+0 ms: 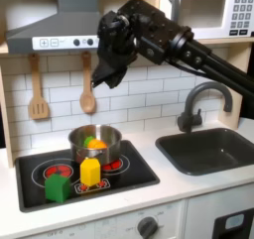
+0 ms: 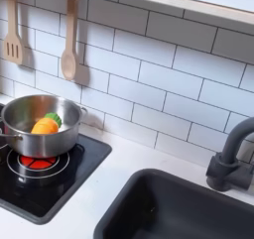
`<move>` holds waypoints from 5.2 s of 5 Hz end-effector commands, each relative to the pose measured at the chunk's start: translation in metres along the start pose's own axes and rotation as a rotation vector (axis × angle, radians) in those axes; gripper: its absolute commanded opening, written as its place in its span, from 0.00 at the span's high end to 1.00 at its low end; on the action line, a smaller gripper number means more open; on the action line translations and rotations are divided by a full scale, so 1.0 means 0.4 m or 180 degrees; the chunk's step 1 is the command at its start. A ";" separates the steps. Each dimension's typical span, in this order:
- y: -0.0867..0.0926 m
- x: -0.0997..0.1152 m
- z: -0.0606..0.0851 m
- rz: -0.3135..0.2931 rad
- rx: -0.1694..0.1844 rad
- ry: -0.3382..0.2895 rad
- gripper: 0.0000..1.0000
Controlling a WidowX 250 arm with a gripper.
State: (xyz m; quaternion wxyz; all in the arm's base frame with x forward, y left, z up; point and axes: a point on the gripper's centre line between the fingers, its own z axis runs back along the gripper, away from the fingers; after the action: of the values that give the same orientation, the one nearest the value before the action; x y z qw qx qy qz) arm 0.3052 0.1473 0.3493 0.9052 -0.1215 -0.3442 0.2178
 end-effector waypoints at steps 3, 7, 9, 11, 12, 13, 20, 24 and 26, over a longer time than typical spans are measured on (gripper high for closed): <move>-0.015 0.079 0.000 0.0168 -0.0150 -0.0198 1.00; -0.063 0.125 -0.023 0.0295 -0.0379 -0.0264 1.00; -0.081 0.146 -0.027 0.0316 -0.0444 -0.0287 1.00; -0.082 0.174 -0.024 0.0354 -0.0486 -0.0346 1.00; -0.087 0.177 -0.021 0.0337 -0.0500 -0.0354 1.00; -0.084 0.191 -0.031 0.0369 -0.0536 -0.0344 1.00; -0.110 0.215 -0.049 0.0356 -0.0545 -0.0278 1.00; -0.120 -0.037 -0.055 0.0245 -0.0507 0.0617 1.00; -0.102 -0.166 -0.069 0.0092 -0.0324 0.1177 1.00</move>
State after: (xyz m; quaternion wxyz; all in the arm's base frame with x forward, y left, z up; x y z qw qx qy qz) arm 0.2906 0.0790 0.3081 0.9428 -0.2110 -0.1776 0.1871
